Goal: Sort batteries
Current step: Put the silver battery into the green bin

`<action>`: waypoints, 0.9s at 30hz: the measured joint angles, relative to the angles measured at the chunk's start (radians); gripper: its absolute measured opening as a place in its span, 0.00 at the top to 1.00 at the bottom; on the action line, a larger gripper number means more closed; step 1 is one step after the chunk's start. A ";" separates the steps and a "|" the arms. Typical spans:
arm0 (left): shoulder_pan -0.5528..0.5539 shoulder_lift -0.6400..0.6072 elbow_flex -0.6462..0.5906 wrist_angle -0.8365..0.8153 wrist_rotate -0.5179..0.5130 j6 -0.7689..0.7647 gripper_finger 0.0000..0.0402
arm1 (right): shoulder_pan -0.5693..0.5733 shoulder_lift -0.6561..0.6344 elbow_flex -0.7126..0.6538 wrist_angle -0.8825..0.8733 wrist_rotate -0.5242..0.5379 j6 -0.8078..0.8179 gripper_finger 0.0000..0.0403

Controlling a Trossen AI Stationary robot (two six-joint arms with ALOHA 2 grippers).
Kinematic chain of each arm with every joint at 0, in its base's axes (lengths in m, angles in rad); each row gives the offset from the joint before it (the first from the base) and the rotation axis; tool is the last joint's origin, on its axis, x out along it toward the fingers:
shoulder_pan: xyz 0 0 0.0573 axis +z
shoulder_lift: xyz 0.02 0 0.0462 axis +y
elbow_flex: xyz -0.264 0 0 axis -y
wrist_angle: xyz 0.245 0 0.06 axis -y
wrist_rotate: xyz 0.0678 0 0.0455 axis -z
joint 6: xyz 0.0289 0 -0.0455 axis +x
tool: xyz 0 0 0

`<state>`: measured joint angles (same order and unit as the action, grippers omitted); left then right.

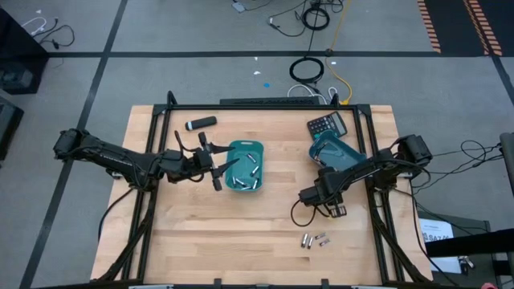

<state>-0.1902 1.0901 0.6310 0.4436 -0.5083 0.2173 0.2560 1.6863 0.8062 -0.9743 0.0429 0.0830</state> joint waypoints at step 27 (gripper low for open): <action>0.000 0.040 0.000 0.027 0.004 -0.083 0.54 | -0.154 -0.004 0.217 0.578 0.243 -0.286 0.94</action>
<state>-0.1904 1.1296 0.6312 0.4711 -0.5042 0.1340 0.1017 1.6826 1.0229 -0.3962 0.2858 -0.2032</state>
